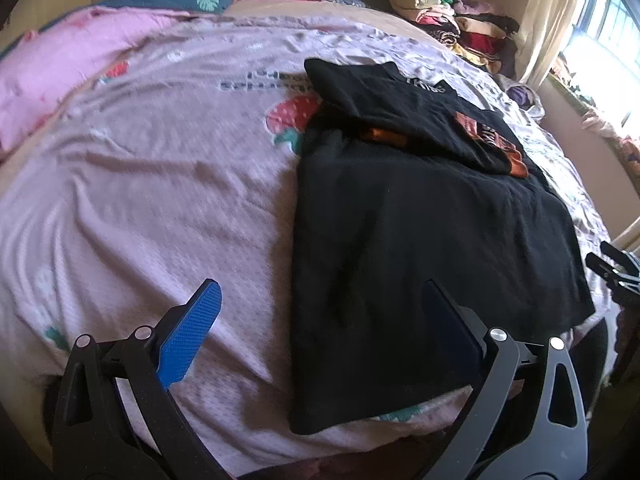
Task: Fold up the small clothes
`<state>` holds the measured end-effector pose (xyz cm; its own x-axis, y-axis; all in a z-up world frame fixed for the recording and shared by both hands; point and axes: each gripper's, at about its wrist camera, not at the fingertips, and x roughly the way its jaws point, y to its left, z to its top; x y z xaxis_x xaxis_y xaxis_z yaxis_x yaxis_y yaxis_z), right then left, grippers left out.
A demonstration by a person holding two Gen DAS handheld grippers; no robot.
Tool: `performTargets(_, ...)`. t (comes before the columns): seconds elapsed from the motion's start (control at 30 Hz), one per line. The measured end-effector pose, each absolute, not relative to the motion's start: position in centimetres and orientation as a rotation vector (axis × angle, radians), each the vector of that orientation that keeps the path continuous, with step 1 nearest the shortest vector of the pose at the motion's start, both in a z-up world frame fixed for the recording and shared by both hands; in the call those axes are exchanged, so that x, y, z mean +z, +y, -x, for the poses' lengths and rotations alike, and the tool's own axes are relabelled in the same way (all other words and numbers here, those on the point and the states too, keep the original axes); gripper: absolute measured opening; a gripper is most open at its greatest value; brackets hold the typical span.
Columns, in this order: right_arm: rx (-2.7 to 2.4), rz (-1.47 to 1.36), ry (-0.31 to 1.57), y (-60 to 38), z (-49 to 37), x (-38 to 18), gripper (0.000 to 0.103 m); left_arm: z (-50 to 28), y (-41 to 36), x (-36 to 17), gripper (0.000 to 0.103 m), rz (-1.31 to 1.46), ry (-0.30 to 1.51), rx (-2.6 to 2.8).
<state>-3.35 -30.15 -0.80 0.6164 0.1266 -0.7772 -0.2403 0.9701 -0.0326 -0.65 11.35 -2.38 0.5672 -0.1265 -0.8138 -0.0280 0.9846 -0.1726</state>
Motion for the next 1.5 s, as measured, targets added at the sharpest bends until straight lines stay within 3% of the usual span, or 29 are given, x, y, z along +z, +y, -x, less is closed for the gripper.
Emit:
performTargets(0.1,0.210,0.140,0.887,-30.4,3.7,-1.1,0.099,1.1,11.4,-3.3,0.093,0.185,0.985,-0.067)
performTargets(0.13,0.208,0.139,0.888,-30.5,3.7,-1.1,0.099,1.4,11.5,-3.6,0.089,0.192,0.987,-0.077)
performTargets(0.27,0.202,0.137,0.885,-30.9,4.2,-1.2,0.099,2.0,11.7,-4.5,0.048,0.229,1.016,-0.108)
performTargets(0.37,0.206,0.122,0.887,-31.5,4.6,-1.3,0.099,2.3,11.6,-5.2,0.035,0.239,1.040,-0.129)
performTargets(0.83,0.255,0.048,0.974,-35.2,7.5,-3.1,0.096,3.1,10.4,-7.1,0.035,0.252,1.077,-0.163)
performTargets(0.93,0.265,0.044,1.002,-35.3,7.9,-3.9,0.074,3.1,10.3,-7.3,0.035,0.249,1.074,-0.162)
performTargets(1.1,0.274,0.021,1.038,-35.5,7.5,-5.0,0.057,3.1,10.8,-7.3,0.037,0.267,1.075,-0.167)
performTargets(1.2,0.274,0.014,1.051,-35.6,7.3,-5.5,0.040,3.2,11.0,-7.3,0.037,0.274,1.075,-0.171)
performTargets(1.3,0.288,0.005,1.050,-35.8,7.5,-5.6,0.012,3.2,11.1,-7.4,0.037,0.279,1.075,-0.174)
performTargets(1.4,0.310,0.007,1.011,-35.7,8.1,-4.7,0.009,3.3,11.3,-7.3,0.033,0.280,1.076,-0.167)
performTargets(1.5,0.336,-0.012,0.949,-35.8,8.6,-3.1,0.009,3.4,11.4,-6.8,0.016,0.274,1.070,-0.152)
